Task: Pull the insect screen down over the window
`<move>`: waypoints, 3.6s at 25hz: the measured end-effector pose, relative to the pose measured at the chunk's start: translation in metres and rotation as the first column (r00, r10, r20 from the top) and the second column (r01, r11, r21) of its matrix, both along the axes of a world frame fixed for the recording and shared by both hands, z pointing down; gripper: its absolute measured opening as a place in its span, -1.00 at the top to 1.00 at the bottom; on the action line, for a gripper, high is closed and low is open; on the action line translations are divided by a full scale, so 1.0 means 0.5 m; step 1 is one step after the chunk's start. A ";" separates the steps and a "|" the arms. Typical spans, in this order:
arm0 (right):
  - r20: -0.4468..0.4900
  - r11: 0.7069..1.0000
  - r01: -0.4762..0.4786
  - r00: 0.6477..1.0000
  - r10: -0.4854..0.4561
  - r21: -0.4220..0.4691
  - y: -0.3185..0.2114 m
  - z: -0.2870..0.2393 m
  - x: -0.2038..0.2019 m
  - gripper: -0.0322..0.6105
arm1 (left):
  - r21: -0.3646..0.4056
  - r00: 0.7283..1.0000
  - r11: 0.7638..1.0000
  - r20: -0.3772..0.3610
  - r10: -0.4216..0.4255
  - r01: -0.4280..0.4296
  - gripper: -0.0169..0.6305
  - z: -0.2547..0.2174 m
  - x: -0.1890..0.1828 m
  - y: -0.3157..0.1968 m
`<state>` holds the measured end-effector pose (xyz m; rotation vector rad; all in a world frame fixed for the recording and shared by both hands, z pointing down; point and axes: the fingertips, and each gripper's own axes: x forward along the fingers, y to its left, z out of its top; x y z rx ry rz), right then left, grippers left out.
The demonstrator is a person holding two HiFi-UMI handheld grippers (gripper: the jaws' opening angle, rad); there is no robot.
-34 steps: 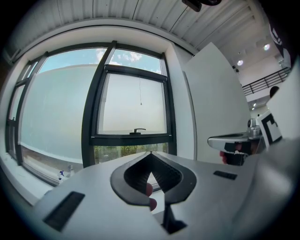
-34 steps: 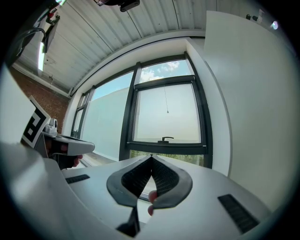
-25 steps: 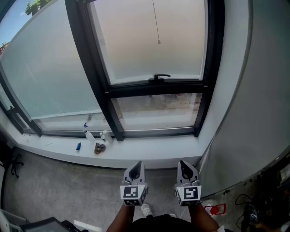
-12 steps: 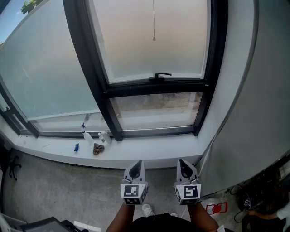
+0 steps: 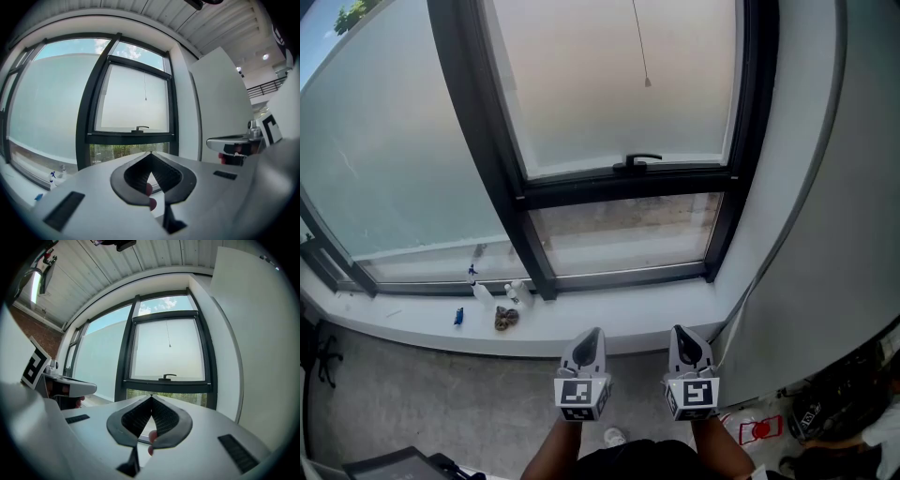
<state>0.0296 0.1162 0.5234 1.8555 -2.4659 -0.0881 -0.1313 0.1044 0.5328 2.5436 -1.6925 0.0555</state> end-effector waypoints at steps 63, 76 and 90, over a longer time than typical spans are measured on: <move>-0.049 0.997 0.072 0.996 -0.071 0.032 -0.798 -0.010 0.045 0.89 | 0.042 0.998 0.999 0.064 0.008 -0.011 0.94 -0.028 0.066 -0.798; -0.036 0.993 0.005 0.999 0.000 0.121 -0.901 -0.066 -0.007 0.89 | 0.142 0.993 0.986 0.096 0.071 -0.085 0.94 -0.100 0.035 -0.905; -0.065 0.970 0.031 0.998 -0.015 0.242 -0.958 -0.175 0.031 0.89 | 0.307 0.973 0.947 0.231 0.025 -0.097 0.94 -0.199 0.083 -0.950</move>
